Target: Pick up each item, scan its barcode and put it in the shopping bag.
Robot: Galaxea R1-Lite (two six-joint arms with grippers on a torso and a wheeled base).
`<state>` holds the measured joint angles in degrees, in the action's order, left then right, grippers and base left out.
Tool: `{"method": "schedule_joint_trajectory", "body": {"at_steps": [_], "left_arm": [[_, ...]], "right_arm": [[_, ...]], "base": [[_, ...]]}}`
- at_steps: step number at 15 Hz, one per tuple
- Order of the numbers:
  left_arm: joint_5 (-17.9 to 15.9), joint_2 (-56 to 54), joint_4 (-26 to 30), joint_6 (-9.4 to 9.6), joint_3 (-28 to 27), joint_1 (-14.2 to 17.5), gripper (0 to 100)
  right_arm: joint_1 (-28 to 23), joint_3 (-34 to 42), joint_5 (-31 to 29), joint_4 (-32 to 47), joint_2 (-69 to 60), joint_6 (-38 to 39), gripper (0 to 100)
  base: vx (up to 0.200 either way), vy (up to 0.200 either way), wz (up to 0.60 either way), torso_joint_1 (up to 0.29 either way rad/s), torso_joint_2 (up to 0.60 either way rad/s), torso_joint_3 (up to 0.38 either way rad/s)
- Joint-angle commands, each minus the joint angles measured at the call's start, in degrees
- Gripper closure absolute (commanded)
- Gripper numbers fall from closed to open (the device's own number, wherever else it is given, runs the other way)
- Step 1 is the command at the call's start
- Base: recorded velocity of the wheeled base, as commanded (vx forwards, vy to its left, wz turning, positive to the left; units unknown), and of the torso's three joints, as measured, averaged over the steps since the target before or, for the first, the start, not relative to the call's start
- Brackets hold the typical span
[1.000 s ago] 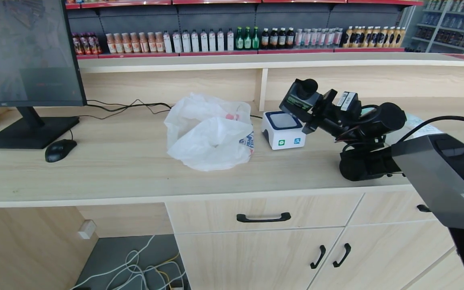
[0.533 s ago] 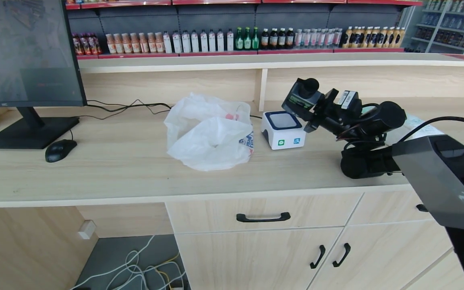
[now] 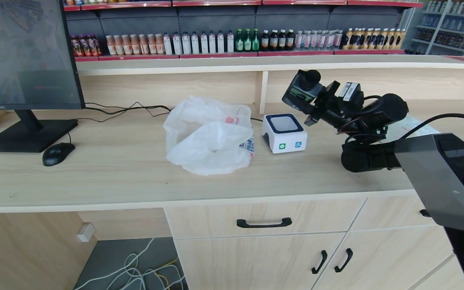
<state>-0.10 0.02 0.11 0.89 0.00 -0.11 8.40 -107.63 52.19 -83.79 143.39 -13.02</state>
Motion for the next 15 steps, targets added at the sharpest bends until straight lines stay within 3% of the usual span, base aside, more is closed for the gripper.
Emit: {"method": "schedule_joint_trajectory", "body": {"at_steps": [1, 15], "left_arm": [[0.01, -0.02, -0.02, -0.01, 0.0, 0.02, 0], [0.01, -0.02, -0.02, -0.19, 0.0, 0.02, 0]], "right_arm": [[0.39, 0.05, 0.19, 0.03, -0.12, -0.08, 100], [2.41, 0.14, 3.62, -2.87, 4.18, 0.01, 100]], "base": [[0.0, 0.0, 0.0, 0.0, 0.0, 0.0], [0.0, 0.0, 0.0, 0.0, 0.0, 0.0]]}}
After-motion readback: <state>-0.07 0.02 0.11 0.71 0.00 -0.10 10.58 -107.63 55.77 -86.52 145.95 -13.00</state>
